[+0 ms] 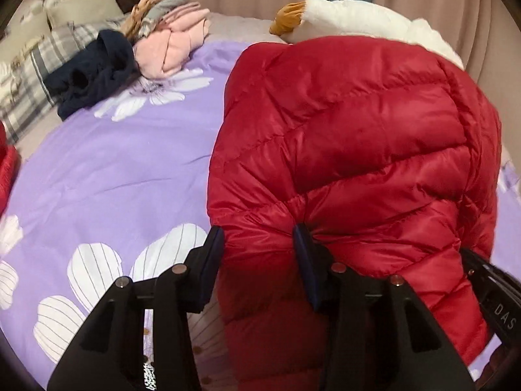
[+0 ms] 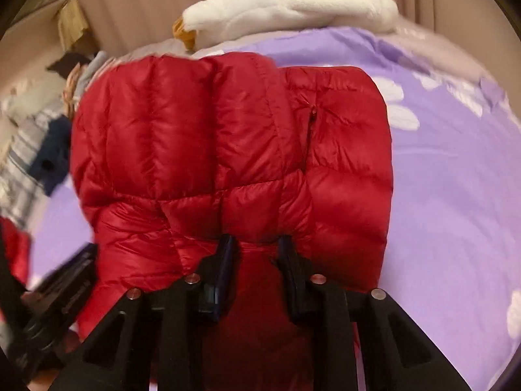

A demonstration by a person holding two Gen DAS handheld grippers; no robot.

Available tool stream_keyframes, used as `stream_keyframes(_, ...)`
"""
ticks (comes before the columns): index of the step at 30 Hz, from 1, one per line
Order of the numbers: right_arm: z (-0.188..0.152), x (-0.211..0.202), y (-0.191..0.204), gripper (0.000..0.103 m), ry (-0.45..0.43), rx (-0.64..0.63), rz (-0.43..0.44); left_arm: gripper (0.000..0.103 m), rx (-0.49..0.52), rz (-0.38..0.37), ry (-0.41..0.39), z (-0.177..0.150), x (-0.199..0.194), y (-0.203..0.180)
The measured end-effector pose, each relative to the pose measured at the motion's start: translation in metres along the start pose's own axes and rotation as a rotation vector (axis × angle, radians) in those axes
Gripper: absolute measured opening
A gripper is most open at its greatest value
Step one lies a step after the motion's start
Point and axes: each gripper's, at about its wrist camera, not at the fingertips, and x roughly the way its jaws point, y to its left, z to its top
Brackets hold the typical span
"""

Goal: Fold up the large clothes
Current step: 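Lower the red jacket bundle onto the purple duvet with both tools, then open both tools and pull them back from the jacket bundle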

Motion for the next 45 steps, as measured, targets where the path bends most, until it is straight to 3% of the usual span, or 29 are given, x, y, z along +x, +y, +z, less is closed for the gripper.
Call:
stream_keyframes(10, -0.006, 0.0, -0.002, 0.026, -0.086, -0.018, 0.01, 0.044, -0.001, -0.061, -0.004, 0.009, 0.014, 0.002)
stream_keyframes(17, -0.009, -0.026, 0.001, 0.026, -0.055, 0.029, 0.014, 0.045, -0.044, -0.083, -0.016, 0.009, -0.009, 0.009)
stream_keyframes(21, -0.013, -0.073, -0.005, 0.026, -0.077, 0.063, 0.057, 0.044, -0.065, -0.127, -0.033, 0.011, -0.056, 0.011)
stream_keyframes(24, -0.014, -0.112, -0.003, 0.026, -0.132, 0.049, 0.074, 0.046, 0.0, -0.163, -0.129, 0.012, -0.107, 0.001)
stream_keyframes(28, -0.017, -0.171, 0.007, 0.026, -0.228, 0.003, 0.063, 0.046, 0.049, -0.156, -0.223, 0.01, -0.16, -0.007)
stream_keyframes(31, -0.021, -0.199, 0.009, 0.026, -0.253, -0.005, 0.076, 0.046, -0.004, -0.219, -0.2, 0.007, -0.19, 0.003)
stream_keyframes(33, -0.026, -0.215, 0.005, 0.026, -0.28, 0.0, 0.119, 0.046, -0.048, -0.248, -0.244, 0.001, -0.212, 0.016)
stream_keyframes(35, -0.033, -0.235, 0.004, 0.026, -0.31, -0.009, 0.156, 0.046, -0.074, -0.228, -0.299, -0.005, -0.239, 0.026)
stream_keyframes(40, -0.048, -0.28, 0.011, 0.026, -0.391, -0.043, 0.066, 0.046, 0.002, -0.187, -0.337, -0.011, -0.289, 0.024)
stream_keyframes(43, -0.055, -0.305, 0.011, 0.026, -0.42, -0.045, 0.049, 0.047, -0.042, -0.23, -0.364, -0.017, -0.316, 0.032)
stream_keyframes(45, -0.061, -0.318, 0.009, 0.028, -0.437, -0.038, 0.037, 0.052, -0.058, -0.243, -0.399, -0.022, -0.336, 0.036)
